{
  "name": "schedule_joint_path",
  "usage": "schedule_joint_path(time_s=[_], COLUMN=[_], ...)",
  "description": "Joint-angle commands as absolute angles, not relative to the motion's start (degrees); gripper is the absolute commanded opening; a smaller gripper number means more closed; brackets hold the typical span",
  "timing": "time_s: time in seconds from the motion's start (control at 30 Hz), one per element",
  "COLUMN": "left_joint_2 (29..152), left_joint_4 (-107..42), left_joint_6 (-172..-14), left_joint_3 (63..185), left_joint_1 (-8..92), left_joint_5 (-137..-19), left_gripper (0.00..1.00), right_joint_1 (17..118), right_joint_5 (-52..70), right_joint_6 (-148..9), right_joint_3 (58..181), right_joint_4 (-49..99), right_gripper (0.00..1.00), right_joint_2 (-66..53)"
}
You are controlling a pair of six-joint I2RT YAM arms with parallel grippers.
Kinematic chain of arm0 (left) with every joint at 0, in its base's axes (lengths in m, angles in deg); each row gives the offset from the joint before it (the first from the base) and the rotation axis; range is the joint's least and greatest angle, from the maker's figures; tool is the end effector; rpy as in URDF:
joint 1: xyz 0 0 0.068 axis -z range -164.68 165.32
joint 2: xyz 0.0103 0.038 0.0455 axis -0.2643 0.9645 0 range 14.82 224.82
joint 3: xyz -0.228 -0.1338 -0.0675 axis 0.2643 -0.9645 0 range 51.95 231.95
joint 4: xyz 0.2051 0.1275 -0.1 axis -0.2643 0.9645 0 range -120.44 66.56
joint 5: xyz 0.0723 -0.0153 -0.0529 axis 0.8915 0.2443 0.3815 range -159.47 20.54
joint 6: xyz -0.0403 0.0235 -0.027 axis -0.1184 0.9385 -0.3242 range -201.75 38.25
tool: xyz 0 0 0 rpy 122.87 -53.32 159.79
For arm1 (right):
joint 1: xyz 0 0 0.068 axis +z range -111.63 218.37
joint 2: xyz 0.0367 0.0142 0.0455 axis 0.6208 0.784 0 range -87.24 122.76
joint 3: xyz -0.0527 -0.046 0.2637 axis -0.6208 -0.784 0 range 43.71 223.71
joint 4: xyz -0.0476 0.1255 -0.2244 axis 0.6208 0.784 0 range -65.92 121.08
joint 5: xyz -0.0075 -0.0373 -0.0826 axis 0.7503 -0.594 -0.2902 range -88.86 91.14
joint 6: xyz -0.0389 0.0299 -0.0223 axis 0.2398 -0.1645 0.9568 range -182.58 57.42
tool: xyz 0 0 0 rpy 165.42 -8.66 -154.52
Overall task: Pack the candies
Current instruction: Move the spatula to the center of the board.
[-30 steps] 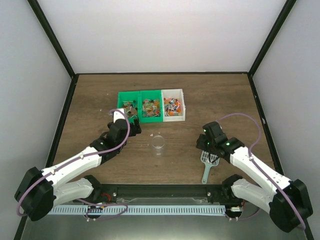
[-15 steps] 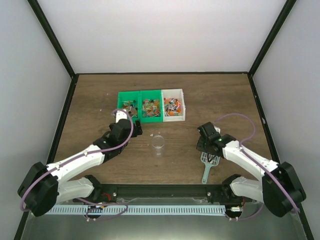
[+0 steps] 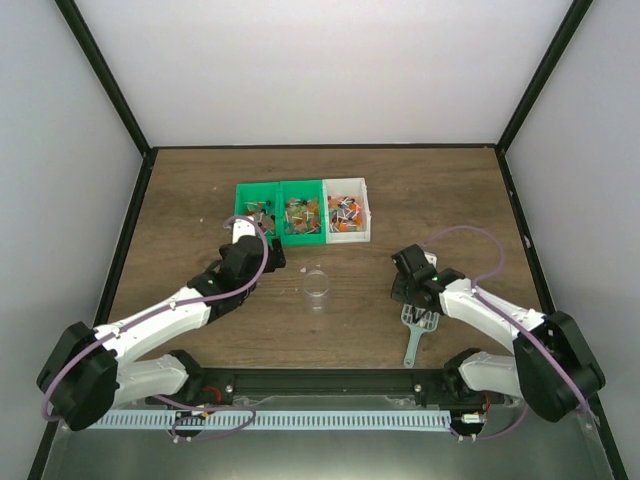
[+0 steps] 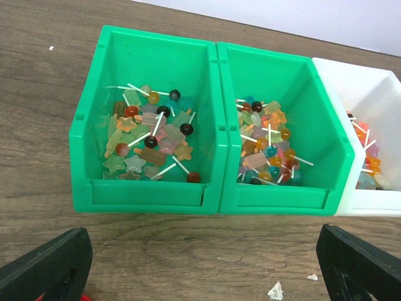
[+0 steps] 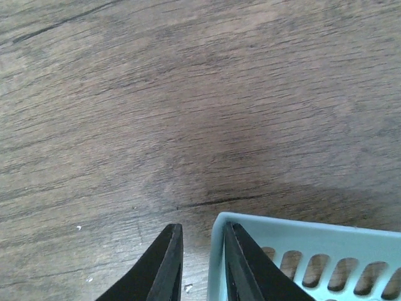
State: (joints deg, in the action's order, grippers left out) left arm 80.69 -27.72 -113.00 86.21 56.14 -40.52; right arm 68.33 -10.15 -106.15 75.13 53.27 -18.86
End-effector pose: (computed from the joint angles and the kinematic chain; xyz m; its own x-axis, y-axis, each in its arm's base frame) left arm 0.1921 -0.1431 0.2180 -0.5047 -0.1638 -0.8476 0.0090 0.9808 -0.1949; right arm 0.1755 0.0932 0.1600 -0.8643 0.2820 -0.4164 0.2411 0.9590 0.1491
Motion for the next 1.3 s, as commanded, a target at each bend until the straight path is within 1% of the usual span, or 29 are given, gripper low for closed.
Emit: schedule_joint_path(time_s=[0.0, 0.2, 0.3, 0.6, 0.77, 0.9, 0.93, 0.97, 1.03, 1.1, 1.13, 1.27], left_joint_2=[80.78, 81.01, 80.94, 81.67, 81.72, 82.06, 82.32, 82.52, 82.85, 83.22, 83.55, 84.76], left_joint_4=[-27.54, -27.63, -27.42, -27.25, -26.74, -27.02, -26.94, -26.97, -27.14, -27.19, -27.24, -28.00], left_joint_6=[-112.53, -112.43, -112.27, -111.66, -111.42, -111.25, -111.25, -111.28, -111.28, -111.16, -111.19, -110.70], left_joint_3=[87.64, 87.82, 87.98, 88.53, 89.12, 89.04, 89.11, 89.16, 89.21, 89.29, 89.30, 89.06], left_joint_1=[56.26, 56.31, 56.21, 56.23, 56.26, 56.20, 56.14, 56.12, 56.12, 56.18, 56.18, 56.17], left_joint_5=[-40.81, -42.02, -42.05, -42.55, -43.09, -43.53, -43.57, -43.77, -44.31, -44.62, -44.61, -45.28], left_gripper=[1.00, 1.00, 1.00, 1.00, 1.00, 1.00, 1.00, 1.00, 1.00, 1.00, 1.00, 1.00], right_joint_1=[68.95, 68.96, 68.96, 70.18, 80.03, 87.05, 87.63, 87.75, 87.77, 87.79, 87.77, 87.06], right_joint_5=[-12.16, -12.06, -11.28, -4.03, -11.44, -20.79, -21.92, -21.82, -19.39, -17.38, -16.46, -16.85], right_joint_6=[-105.52, -104.56, -103.42, -92.49, -86.87, -84.36, -84.94, -85.58, -85.70, -85.95, -85.99, -87.95], right_joint_3=[74.33, 74.50, 75.30, 79.76, 88.83, 95.59, 96.97, 97.58, 96.47, 94.25, 93.27, 90.44], right_joint_4=[50.40, 48.34, 46.58, 40.86, 42.75, 45.18, 46.33, 46.55, 43.01, 39.57, 38.14, 36.65], right_gripper=[0.19, 0.06, 0.01, 0.01, 0.01, 0.01, 0.03, 0.09, 0.25, 0.36, 0.38, 0.38], right_joint_2=[-17.27, -15.30, -14.70, -13.28, -4.94, 3.98, 5.83, 6.83, 6.29, 3.75, 2.06, -4.36])
